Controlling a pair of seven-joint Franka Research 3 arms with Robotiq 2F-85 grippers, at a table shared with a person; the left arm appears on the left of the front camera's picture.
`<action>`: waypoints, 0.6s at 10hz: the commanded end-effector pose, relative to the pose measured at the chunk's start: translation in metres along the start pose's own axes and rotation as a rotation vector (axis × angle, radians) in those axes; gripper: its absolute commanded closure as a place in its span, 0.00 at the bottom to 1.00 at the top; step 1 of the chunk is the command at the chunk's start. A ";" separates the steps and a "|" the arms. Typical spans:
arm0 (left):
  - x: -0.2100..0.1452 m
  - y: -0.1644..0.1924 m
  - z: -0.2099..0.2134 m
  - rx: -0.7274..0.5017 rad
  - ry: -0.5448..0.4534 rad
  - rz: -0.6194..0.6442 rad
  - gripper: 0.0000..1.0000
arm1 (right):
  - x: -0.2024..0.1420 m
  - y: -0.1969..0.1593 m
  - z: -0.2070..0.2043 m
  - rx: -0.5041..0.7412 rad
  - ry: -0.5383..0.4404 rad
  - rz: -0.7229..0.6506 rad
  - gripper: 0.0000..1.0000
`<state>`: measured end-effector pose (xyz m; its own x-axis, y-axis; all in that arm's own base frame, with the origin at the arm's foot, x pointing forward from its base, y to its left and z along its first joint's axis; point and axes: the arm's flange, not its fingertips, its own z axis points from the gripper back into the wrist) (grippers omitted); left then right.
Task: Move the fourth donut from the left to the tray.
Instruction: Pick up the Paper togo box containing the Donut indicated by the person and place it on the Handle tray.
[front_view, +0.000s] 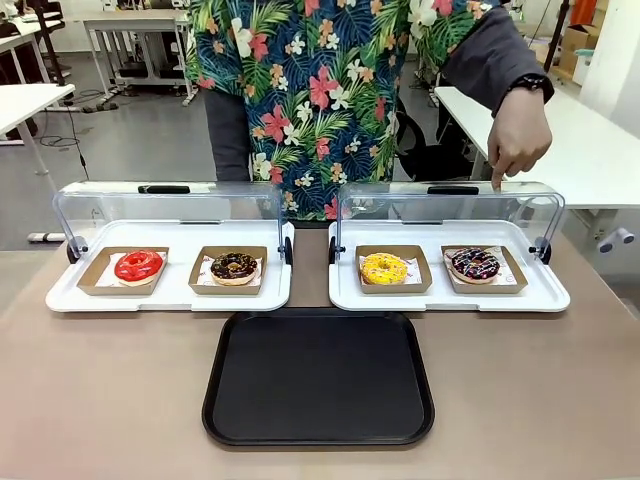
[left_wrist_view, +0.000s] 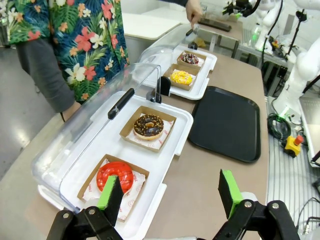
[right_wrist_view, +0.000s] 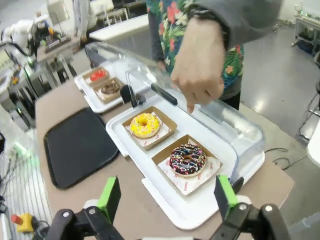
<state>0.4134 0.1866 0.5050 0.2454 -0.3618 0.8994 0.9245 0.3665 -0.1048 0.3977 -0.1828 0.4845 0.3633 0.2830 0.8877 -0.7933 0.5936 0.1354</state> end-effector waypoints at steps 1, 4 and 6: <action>0.001 -0.002 0.001 -0.010 0.001 -0.010 0.00 | 0.023 0.016 -0.039 -0.030 0.171 0.184 0.00; 0.001 -0.002 0.001 -0.010 0.001 -0.010 0.00 | 0.018 0.055 -0.095 -0.113 0.385 0.446 0.00; 0.001 -0.002 0.001 -0.010 0.001 -0.010 0.00 | 0.000 0.082 -0.123 -0.116 0.510 0.572 0.00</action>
<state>0.4134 0.1866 0.5050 0.2457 -0.3622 0.8991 0.9245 0.3664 -0.1051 0.4065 -0.0514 0.4586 0.1510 0.8140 0.5609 -0.8879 0.3611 -0.2850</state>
